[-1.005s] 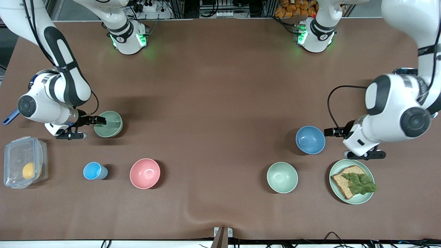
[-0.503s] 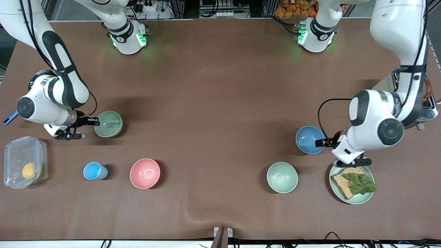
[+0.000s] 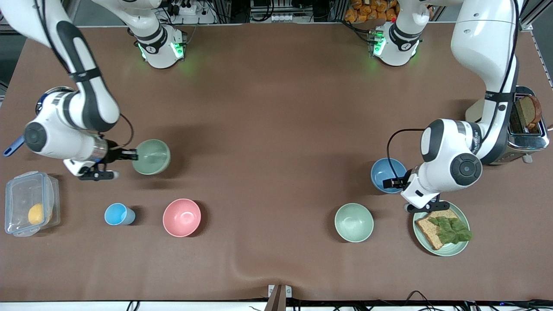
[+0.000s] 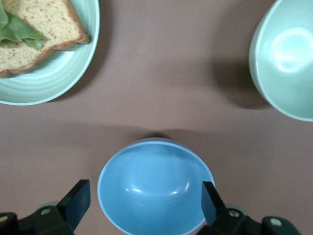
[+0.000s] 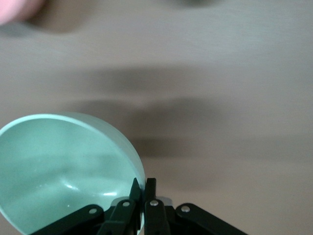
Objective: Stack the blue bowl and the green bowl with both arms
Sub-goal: 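Grasp the green bowl with the right gripper while the left gripper grasps the blue bowl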
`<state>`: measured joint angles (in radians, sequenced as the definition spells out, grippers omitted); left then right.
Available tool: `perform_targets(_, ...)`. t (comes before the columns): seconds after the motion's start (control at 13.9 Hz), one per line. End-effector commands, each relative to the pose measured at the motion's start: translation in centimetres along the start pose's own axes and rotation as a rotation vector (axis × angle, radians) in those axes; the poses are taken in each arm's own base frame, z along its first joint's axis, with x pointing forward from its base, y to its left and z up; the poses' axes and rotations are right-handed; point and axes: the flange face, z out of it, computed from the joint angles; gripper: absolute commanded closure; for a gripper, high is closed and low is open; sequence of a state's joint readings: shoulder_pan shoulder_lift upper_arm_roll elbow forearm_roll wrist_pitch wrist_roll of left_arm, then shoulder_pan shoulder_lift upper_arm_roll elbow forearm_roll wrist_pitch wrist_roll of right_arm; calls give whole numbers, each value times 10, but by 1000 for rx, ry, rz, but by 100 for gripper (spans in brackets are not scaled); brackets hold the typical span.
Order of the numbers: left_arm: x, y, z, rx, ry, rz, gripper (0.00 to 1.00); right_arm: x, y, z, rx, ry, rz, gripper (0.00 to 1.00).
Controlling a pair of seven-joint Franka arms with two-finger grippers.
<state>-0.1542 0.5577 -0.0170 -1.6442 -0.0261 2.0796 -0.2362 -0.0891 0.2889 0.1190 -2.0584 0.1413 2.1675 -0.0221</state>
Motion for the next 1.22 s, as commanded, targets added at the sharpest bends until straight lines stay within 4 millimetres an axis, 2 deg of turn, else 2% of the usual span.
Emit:
perform_targets(0.0,4,-5,-5,11,26,-12,0,-5,-81,1,4,6,86,100)
perform_targets(0.07,4,-7,-4,11,23,-8,0,-6,-113,2,0,18,113,100)
perform_targets(0.29,6,-13,2,12,19,-14,0,-23,-188,16,-13,23,163,100)
perform_targets(0.36,8,-14,7,12,19,-12,0,-28,-203,23,-16,24,177,100)
perform_targets(0.5,8,-14,18,15,2,-11,0,-39,-240,48,-15,32,194,100)
perform_targets(0.65,7,-16,30,21,-15,-14,0,-43,-269,72,5,62,245,100)
perform_targets(0.79,8,-23,41,24,-32,-23,0,-36,-285,90,12,57,270,100)
perform_targets(0.93,9,-22,59,30,-54,-23,0,-32,-289,88,17,59,295,100)
perform_targets(1.15,9,-21,64,31,-62,-21,0,-37,-303,93,41,46,317,100)
